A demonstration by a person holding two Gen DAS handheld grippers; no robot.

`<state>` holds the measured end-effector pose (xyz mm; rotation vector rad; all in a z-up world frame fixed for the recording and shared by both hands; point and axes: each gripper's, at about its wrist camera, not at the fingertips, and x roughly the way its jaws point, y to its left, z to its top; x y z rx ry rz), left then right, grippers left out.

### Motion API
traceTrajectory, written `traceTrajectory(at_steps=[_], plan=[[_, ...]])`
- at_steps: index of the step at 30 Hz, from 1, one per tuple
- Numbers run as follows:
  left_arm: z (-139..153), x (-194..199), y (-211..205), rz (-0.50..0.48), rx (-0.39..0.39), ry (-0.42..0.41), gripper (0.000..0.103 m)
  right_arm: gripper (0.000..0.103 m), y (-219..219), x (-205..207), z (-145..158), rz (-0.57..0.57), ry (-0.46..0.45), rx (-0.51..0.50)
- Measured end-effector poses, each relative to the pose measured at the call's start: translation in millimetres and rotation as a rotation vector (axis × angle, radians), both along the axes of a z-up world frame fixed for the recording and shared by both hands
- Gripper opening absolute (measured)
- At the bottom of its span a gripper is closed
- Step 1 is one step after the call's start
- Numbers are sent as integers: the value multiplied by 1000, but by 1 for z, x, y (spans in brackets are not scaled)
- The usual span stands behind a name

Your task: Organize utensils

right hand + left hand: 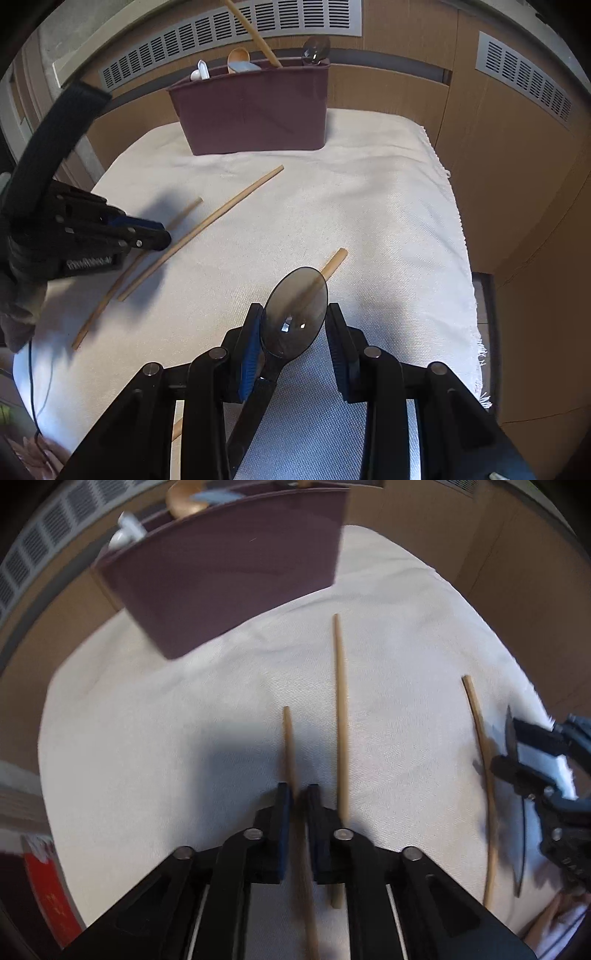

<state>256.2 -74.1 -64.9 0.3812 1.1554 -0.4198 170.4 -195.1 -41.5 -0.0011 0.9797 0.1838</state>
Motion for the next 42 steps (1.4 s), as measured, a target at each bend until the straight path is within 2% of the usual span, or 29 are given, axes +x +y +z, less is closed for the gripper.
traceTrajectory(at_steps=[1, 3, 5, 8, 11, 12, 14, 19, 23, 25, 27, 29, 32, 34, 40, 41, 42], plan=[[1, -4, 0, 4, -2, -17, 6, 31, -1, -1, 3, -1, -9, 1], [9, -12, 10, 42, -83, -29, 6, 31, -3, -5, 11, -6, -40, 7], [29, -32, 25, 112, -189, -123, 6, 30, -7, -9, 21, -10, -76, 14], [57, -57, 49, 191, -307, -245, 6, 28, -7, -14, 37, -13, -123, 15], [77, -75, 63, 227, -369, -320, 6, 26, -3, -16, 51, -13, -162, 7], [78, -77, 54, 234, -372, -343, 6, 22, -2, -17, 55, -12, -173, 4], [87, -77, 52, 238, -396, -371, 6, 3, 1, -19, 61, -5, -191, 3], [100, -83, 60, 241, -453, -393, 6, 3, 2, -19, 68, 12, -200, 6], [99, -83, 69, 275, -477, -387, 6, 6, -16, -14, 66, -14, -175, 36], [99, -87, 73, 284, -483, -387, 6, 12, -24, -11, 58, -27, -144, 32], [99, -90, 77, 288, -488, -389, 6, 29, -28, -6, 46, -44, -111, 23], [98, -90, 81, 295, -498, -386, 6, 38, -27, 3, 32, -36, -68, 28], [99, -91, 85, 300, -509, -380, 6, 39, -11, 22, 13, 21, -21, 11], [99, -93, 87, 299, -506, -381, 6, 44, 2, 34, 4, 69, -14, -17], [100, -95, 91, 300, -514, -374, 6, 47, 18, 63, -20, 118, 40, -57], [100, -95, 91, 300, -515, -373, 6, 41, 20, 63, -23, 123, 50, -64], [100, -95, 90, 300, -514, -372, 6, 31, 22, 61, -23, 121, 45, -76]])
